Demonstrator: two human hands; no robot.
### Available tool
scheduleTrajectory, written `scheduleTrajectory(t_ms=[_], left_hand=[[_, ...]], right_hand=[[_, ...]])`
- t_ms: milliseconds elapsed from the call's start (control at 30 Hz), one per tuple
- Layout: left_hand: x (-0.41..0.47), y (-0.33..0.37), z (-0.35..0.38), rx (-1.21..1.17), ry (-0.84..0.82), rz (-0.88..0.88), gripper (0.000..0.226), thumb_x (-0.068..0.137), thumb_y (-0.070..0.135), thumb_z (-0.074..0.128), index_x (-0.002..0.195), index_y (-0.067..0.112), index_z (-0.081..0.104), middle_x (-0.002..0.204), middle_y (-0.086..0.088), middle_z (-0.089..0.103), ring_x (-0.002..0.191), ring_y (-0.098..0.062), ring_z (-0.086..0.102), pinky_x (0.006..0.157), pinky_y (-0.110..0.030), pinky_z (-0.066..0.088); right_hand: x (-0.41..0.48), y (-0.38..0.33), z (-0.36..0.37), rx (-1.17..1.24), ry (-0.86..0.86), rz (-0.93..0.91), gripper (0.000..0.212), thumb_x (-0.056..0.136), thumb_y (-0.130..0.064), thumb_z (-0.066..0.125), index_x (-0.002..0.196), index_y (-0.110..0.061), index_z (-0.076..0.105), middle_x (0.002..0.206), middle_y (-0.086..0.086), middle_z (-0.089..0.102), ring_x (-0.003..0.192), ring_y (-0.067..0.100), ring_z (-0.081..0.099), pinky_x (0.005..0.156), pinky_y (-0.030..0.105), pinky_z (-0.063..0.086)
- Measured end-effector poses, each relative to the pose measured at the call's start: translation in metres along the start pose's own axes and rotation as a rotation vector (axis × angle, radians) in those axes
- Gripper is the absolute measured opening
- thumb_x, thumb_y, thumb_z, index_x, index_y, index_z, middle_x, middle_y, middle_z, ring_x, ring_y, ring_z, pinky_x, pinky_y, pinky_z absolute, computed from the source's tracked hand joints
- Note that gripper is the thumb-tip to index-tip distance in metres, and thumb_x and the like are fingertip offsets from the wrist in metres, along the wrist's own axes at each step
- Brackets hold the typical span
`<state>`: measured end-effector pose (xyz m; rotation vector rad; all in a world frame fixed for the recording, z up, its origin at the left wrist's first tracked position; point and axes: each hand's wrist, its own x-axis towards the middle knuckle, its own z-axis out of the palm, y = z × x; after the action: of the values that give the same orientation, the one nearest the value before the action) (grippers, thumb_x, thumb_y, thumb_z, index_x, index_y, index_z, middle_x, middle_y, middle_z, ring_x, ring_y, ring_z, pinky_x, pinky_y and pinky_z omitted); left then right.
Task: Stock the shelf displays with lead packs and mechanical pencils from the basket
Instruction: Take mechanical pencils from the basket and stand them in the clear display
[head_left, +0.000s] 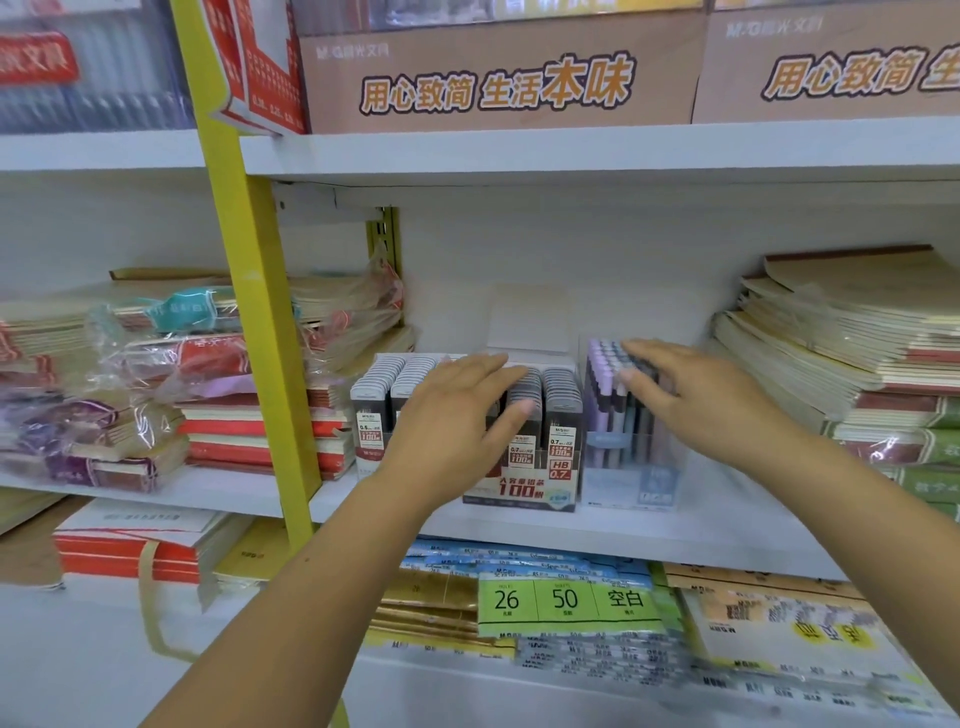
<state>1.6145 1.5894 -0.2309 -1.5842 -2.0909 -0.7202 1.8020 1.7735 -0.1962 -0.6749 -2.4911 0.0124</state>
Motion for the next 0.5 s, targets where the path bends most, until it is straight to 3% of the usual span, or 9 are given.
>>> scheduleTrajectory(t_ms=[200,333,400,500], left_hand=[[-0.002,-0.003,0.0,0.01,-0.068,0.001,0.049,0.104,0.05,0.037,0.148,0.031,0.046,0.156,0.007,0.043,0.144,-0.012,0.035,0.122,-0.036,0.013],[-0.003,-0.014,-0.012,-0.04,0.019,-0.055,0.049,0.104,0.048,0.039,0.146,0.027,0.049,0.156,0.001,0.043,0.145,-0.018,0.034,0.121,-0.038,0.019],[-0.004,-0.028,-0.019,0.02,0.07,-0.119,0.049,0.105,0.047,0.036,0.146,0.026,0.049,0.157,-0.001,0.041,0.147,-0.019,0.032,0.122,-0.041,0.018],[-0.008,-0.051,-0.023,0.149,0.01,-0.185,0.05,0.105,0.047,0.029,0.15,0.029,0.041,0.162,-0.002,0.032,0.15,-0.02,0.025,0.123,-0.046,0.018]], right_hand=[[-0.007,-0.011,0.001,-0.077,-0.049,0.023,0.056,0.098,-0.051,0.035,0.149,-0.027,0.034,0.156,-0.004,0.032,0.145,0.015,0.026,0.115,0.033,0.023],[-0.006,-0.059,0.008,-0.077,0.01,-0.111,0.059,0.098,-0.05,0.025,0.151,-0.024,0.027,0.158,-0.003,0.027,0.147,0.014,0.02,0.115,0.029,0.008],[-0.001,-0.084,0.018,-0.041,-0.03,-0.178,0.059,0.1,-0.049,0.025,0.153,-0.023,0.022,0.16,-0.003,0.021,0.148,0.013,0.014,0.114,0.027,0.002],[0.008,-0.104,0.033,-0.052,-0.154,-0.184,0.062,0.1,-0.055,0.023,0.155,-0.028,0.01,0.163,-0.005,0.007,0.15,0.015,0.003,0.114,0.029,-0.003]])
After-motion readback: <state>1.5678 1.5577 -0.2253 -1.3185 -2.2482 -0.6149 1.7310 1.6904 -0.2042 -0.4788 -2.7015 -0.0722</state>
